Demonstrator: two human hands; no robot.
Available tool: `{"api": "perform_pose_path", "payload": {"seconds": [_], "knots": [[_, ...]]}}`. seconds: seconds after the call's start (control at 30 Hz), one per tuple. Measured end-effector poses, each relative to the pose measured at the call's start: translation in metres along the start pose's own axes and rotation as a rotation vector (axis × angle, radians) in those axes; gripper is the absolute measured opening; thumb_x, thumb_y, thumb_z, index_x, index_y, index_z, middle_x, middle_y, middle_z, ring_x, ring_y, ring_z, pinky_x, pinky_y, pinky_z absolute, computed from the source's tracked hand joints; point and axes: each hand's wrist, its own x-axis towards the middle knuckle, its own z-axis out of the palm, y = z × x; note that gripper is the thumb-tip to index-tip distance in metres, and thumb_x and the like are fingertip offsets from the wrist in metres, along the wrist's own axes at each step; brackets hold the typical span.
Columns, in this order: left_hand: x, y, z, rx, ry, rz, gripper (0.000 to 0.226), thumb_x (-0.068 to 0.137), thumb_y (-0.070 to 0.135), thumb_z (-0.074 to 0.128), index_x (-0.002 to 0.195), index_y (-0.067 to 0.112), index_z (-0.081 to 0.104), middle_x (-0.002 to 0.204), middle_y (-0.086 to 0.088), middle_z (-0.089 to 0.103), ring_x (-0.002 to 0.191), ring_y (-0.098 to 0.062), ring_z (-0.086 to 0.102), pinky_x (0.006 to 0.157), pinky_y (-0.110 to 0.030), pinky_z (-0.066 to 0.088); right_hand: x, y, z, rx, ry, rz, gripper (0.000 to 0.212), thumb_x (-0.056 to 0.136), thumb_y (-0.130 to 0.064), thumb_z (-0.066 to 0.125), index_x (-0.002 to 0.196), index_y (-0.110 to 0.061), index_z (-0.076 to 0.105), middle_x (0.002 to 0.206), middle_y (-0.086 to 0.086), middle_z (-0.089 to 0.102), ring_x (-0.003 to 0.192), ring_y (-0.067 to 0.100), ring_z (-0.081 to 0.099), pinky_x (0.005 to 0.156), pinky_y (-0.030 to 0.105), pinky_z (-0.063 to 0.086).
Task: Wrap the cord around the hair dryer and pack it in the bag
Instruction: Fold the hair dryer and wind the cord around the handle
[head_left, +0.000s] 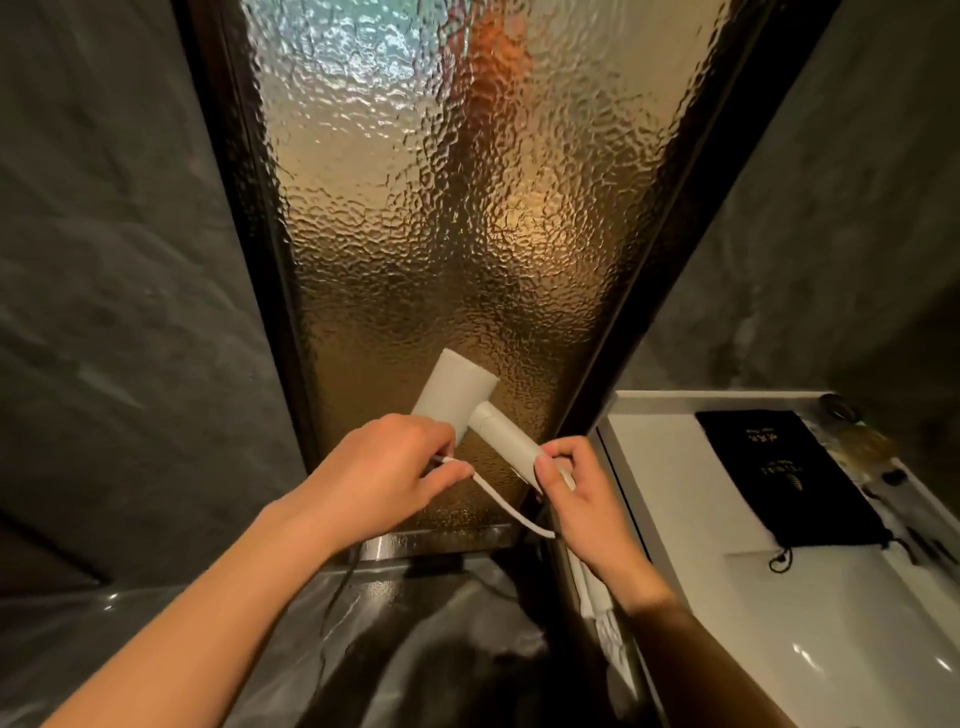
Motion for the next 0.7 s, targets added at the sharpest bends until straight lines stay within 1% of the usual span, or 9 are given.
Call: {"api": "perform_pose_path", "payload": {"seconds": [0.13, 0.2, 0.27, 0.33, 0.43, 0.5, 0.6, 0.67, 0.7], "knots": [[0.008, 0.009, -0.021, 0.036, -0.003, 0.113, 0.032, 0.089, 0.063, 0.050, 0.080, 0.033, 0.053, 0.074, 0.016, 0.051, 0.073, -0.007, 0.054, 0.066, -0.036, 0.051, -0.018, 0.001, -0.012, -0.079, -0.035, -0.034, 0.008, 0.100, -0.042, 0.055, 0.100, -0.036, 0.061, 0.092, -0.016, 0.067, 0.081, 0.012, 0.067, 0.068, 0.040, 0.059], [0.021, 0.017, -0.029, 0.112, -0.024, 0.181, 0.035, 0.088, 0.066, 0.049, 0.080, 0.032, 0.053, 0.074, 0.017, 0.048, 0.074, -0.009, 0.054, 0.066, -0.037, 0.052, -0.029, -0.002, -0.023, -0.179, -0.073, -0.088, 0.014, 0.099, -0.048, 0.052, 0.099, -0.036, 0.060, 0.087, -0.008, 0.068, 0.077, 0.014, 0.065, 0.067, 0.044, 0.054], [0.037, 0.024, -0.036, 0.144, -0.052, 0.211, 0.037, 0.085, 0.068, 0.051, 0.075, 0.032, 0.050, 0.070, 0.017, 0.046, 0.071, -0.008, 0.051, 0.064, -0.036, 0.050, -0.039, -0.005, -0.033, -0.176, -0.130, -0.102, 0.017, 0.100, -0.046, 0.051, 0.096, -0.032, 0.060, 0.085, -0.001, 0.068, 0.078, 0.020, 0.064, 0.071, 0.047, 0.051], [0.053, 0.031, -0.040, 0.050, -0.117, 0.202, 0.041, 0.081, 0.066, 0.060, 0.071, 0.028, 0.055, 0.066, 0.014, 0.053, 0.065, -0.006, 0.052, 0.061, -0.032, 0.047, -0.051, -0.010, -0.044, -0.134, -0.167, -0.102, 0.019, 0.102, -0.040, 0.051, 0.092, -0.028, 0.061, 0.087, 0.000, 0.068, 0.081, 0.020, 0.064, 0.072, 0.043, 0.051], [0.074, 0.043, -0.040, -0.230, -0.290, 0.178, 0.029, 0.079, 0.047, 0.077, 0.071, 0.020, 0.068, 0.061, 0.011, 0.061, 0.059, -0.003, 0.053, 0.057, -0.020, 0.041, -0.068, -0.020, -0.061, 0.019, -0.230, -0.044, 0.022, 0.098, -0.039, 0.051, 0.090, -0.022, 0.063, 0.084, -0.009, 0.068, 0.073, 0.007, 0.062, 0.062, 0.026, 0.053], [0.087, 0.049, -0.031, -0.395, -0.393, 0.148, 0.021, 0.079, 0.035, 0.081, 0.074, 0.016, 0.074, 0.063, 0.011, 0.062, 0.060, 0.000, 0.052, 0.060, -0.014, 0.040, -0.077, -0.028, -0.074, 0.148, -0.265, 0.007, 0.028, 0.094, -0.039, 0.051, 0.094, -0.014, 0.063, 0.078, -0.012, 0.066, 0.068, 0.002, 0.062, 0.054, 0.022, 0.051], [0.102, 0.049, 0.005, -0.580, -0.467, 0.090, 0.003, 0.083, 0.010, 0.077, 0.079, 0.011, 0.077, 0.071, 0.003, 0.069, 0.064, 0.003, 0.058, 0.066, -0.012, 0.044, -0.087, -0.037, -0.091, 0.364, -0.252, 0.051, 0.033, 0.096, -0.043, 0.054, 0.090, -0.010, 0.057, 0.069, -0.002, 0.065, 0.049, 0.013, 0.055, 0.039, 0.023, 0.037], [0.099, 0.051, 0.042, -0.663, -0.453, -0.010, 0.022, 0.089, -0.008, 0.064, 0.085, 0.011, 0.074, 0.080, -0.015, 0.071, 0.064, 0.005, 0.063, 0.068, -0.018, 0.047, -0.091, -0.043, -0.101, 0.527, -0.190, 0.067, 0.034, 0.099, -0.045, 0.053, 0.085, -0.014, 0.055, 0.062, 0.010, 0.061, 0.037, 0.015, 0.042, 0.033, 0.019, 0.027], [0.089, 0.052, 0.064, -0.733, -0.392, -0.089, 0.027, 0.092, -0.007, 0.060, 0.083, 0.013, 0.076, 0.077, -0.021, 0.069, 0.062, 0.002, 0.062, 0.066, -0.025, 0.046, -0.091, -0.046, -0.103, 0.600, -0.136, 0.071, 0.030, 0.095, -0.044, 0.053, 0.084, -0.016, 0.056, 0.060, 0.013, 0.059, 0.033, 0.013, 0.037, 0.032, 0.018, 0.025]]}}
